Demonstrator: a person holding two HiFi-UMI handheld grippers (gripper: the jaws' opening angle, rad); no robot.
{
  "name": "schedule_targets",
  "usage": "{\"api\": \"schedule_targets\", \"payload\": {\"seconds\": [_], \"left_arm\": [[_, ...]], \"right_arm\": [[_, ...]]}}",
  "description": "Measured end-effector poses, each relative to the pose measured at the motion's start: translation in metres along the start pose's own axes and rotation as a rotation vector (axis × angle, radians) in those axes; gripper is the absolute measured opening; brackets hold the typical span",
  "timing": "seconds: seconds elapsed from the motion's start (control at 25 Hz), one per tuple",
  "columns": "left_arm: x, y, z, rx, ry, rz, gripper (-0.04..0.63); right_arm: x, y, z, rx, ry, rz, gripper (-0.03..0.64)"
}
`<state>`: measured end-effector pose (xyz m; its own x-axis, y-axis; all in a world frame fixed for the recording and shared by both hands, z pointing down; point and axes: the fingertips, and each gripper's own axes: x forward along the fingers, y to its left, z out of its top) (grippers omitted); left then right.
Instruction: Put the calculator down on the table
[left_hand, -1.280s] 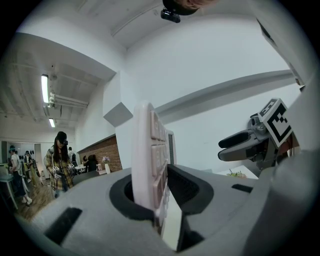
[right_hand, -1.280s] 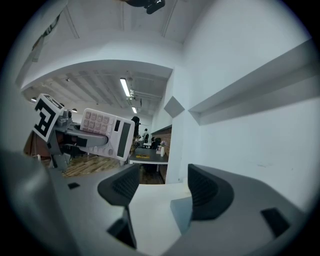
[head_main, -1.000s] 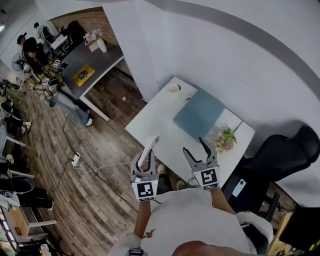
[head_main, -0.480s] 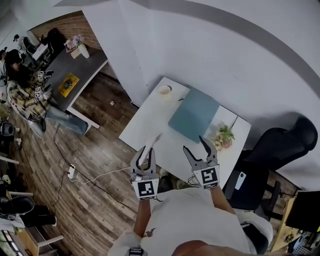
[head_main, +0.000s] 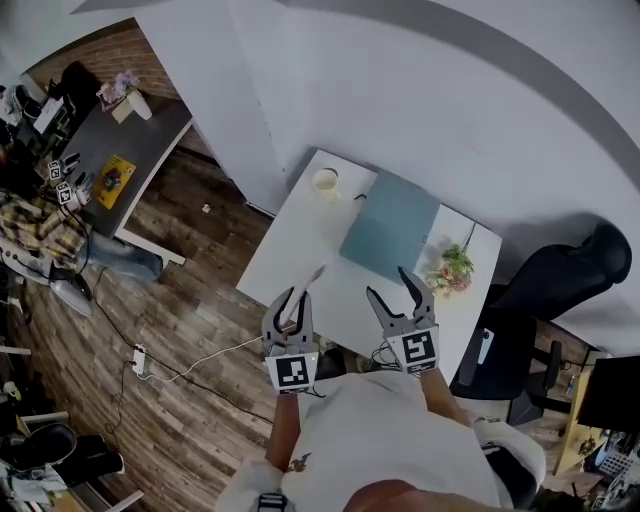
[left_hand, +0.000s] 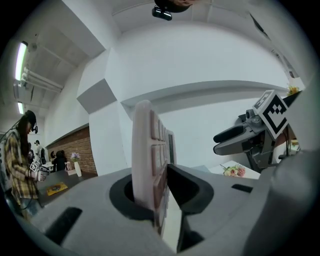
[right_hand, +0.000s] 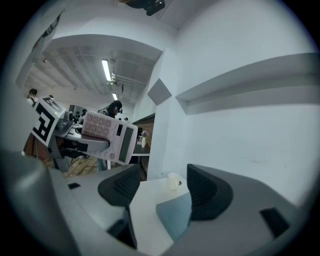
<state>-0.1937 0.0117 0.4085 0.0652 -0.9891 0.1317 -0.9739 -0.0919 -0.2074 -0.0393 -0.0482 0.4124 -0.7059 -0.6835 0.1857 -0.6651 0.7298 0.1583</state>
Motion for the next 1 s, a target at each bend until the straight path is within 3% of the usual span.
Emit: {"api": "schedule_targets", "payload": {"seconds": [0.4,0.8,1.0], "left_arm": [[0.048,0.012,-0.039,-0.011,0.026,-0.197,0.084],[0.079,-0.028,-0.079,-0.03,0.092,-0.428,0.084],[0.084,-0.054,-0.098,-0.04,0.134,-0.502,0.084]], "right_arm": [[0.029,0.0,-0.018,0.014,0.096,-0.116,0.29],[0.022,-0.006,-0.071,0.059,0.248,-0.218,0.288],[0.006,-0.01,-0.1,0.085,0.306,-0.24,0.282]]}}
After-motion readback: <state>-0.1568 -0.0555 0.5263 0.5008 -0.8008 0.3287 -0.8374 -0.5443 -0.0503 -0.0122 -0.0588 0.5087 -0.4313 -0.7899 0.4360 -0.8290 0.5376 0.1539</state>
